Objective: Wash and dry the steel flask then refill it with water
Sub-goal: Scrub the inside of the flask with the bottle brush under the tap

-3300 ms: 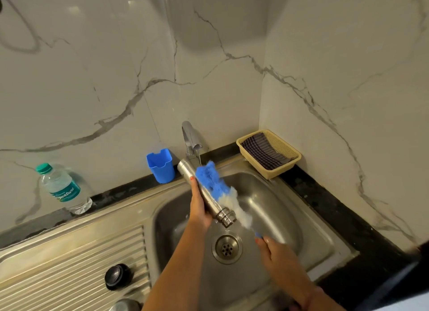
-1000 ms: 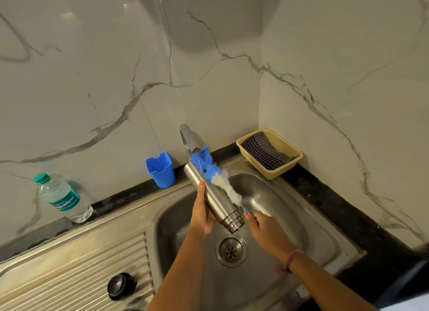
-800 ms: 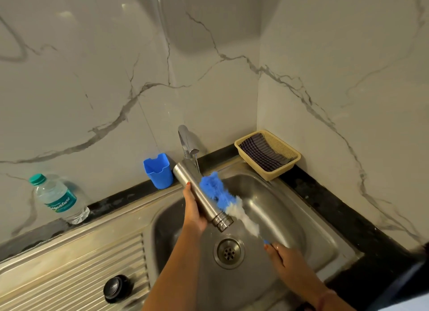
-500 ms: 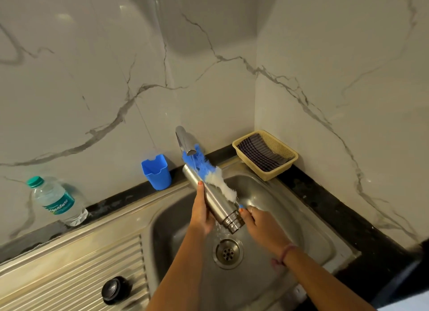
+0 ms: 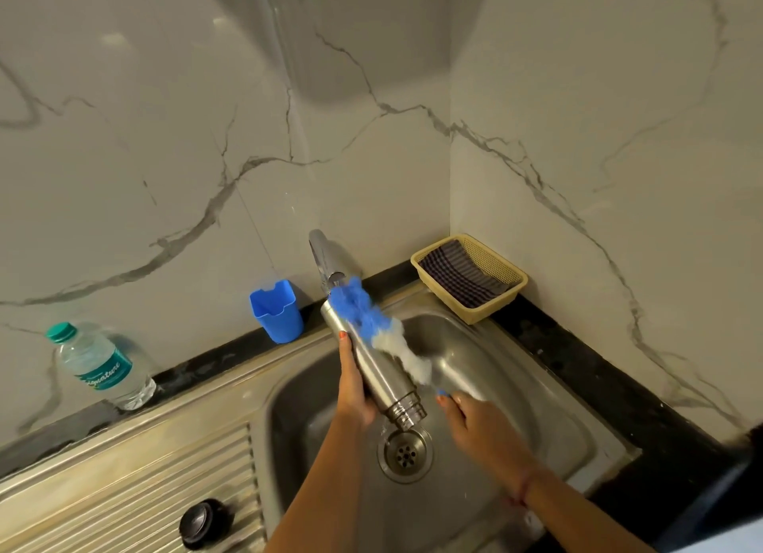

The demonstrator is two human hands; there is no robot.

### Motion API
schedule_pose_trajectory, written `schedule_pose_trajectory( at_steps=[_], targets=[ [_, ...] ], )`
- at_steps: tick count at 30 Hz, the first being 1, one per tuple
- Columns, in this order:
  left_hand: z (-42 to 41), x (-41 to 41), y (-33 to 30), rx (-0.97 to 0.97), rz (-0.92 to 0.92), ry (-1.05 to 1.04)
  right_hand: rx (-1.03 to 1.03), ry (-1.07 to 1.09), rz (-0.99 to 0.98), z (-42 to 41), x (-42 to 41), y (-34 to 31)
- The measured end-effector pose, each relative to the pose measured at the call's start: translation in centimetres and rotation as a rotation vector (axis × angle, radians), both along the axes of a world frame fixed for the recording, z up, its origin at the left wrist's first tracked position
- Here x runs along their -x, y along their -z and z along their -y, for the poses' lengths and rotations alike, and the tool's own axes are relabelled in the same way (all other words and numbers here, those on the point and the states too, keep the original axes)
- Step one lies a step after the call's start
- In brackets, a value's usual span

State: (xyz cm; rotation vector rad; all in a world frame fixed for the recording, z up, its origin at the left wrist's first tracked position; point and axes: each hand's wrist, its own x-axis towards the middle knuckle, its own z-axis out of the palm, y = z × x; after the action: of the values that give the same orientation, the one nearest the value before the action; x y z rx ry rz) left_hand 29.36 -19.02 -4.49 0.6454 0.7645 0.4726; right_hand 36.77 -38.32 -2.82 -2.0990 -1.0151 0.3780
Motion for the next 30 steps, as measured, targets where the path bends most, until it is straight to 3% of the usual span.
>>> schedule_pose_trajectory(
  at_steps=[4,7,11,16,20,26,30],
  targets=[
    [0.0,-0.1,0.2,-0.038,-0.043,-0.013,-0.009,-0.008,-0.007,-2.5,-1.0,-0.9],
    [-0.8,0.4,0.0,-0.02,0.008,-0.053,-0.005,-0.053,0.052,1.1,0.3,0.7],
    [-1.2,0.6,0.4,-0.083,-0.005,-0.079,0.049,-0.071,-0.045,5.7,1.5,2.8],
    [0.6,0.1,0.6,-0.067,-0.013,0.021,0.029,-0.036,0.075,0.3,0.1,0.1],
    [1.1,-0.2,0.3,-0.056,-0.077,-0.025,0.037,-0.022,0.074,-2.4,-1.5,-0.7],
    [-0.6,0.1,0.5,-0.049,-0.03,-0.099,0.051,-0.037,-0.005,4.9,0.6,3.7],
    [-0.5,0.0,0.6,-0.046,0.047,-0.081,0.038,-0.06,0.001,3.0,-0.5,2.7]
  ],
)
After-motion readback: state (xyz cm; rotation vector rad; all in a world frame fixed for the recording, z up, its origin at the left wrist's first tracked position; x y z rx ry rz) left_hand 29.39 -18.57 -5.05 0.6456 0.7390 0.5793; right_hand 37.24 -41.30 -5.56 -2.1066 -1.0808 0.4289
